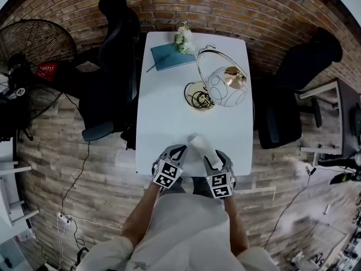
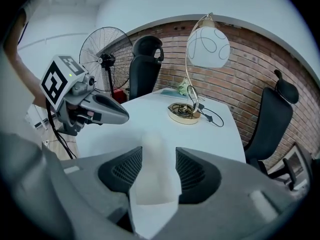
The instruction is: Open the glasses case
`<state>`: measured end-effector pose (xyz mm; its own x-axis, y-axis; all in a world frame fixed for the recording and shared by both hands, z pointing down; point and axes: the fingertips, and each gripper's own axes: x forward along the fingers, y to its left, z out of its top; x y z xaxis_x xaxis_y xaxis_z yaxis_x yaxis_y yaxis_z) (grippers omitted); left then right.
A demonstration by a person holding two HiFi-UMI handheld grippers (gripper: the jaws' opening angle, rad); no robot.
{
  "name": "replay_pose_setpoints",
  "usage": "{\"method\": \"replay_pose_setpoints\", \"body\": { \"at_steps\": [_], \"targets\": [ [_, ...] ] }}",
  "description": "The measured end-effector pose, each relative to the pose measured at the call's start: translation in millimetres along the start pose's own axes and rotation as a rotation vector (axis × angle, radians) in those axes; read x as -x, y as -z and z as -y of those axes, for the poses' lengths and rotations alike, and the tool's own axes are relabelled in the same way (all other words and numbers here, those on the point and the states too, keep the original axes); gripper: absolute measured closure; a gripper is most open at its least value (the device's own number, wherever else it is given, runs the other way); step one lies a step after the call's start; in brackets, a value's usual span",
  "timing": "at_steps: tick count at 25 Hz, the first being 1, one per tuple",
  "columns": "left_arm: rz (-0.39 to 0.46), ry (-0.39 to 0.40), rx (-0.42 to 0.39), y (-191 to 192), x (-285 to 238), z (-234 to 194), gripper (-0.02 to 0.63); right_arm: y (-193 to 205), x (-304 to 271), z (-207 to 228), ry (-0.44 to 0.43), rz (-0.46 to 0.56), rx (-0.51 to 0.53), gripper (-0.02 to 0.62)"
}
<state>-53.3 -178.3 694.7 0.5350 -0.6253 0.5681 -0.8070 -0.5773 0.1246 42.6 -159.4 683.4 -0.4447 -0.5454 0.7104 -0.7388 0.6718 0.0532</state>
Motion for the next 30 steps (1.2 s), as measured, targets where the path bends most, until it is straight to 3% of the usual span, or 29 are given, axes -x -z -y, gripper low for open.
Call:
{"method": "replay_pose_setpoints", "body": {
  "at_steps": [16, 30],
  "targets": [
    [-0.07, -0.035, 0.013, 19, -22, 12, 0.601, 24, -23, -7, -0.098, -0.049, 0.043, 0.332],
    [-0.11, -0.004, -0.015, 30, -41, 14, 0.6, 41, -42, -13, -0.109, -0.111, 0.054, 0.281]
  ]
}}
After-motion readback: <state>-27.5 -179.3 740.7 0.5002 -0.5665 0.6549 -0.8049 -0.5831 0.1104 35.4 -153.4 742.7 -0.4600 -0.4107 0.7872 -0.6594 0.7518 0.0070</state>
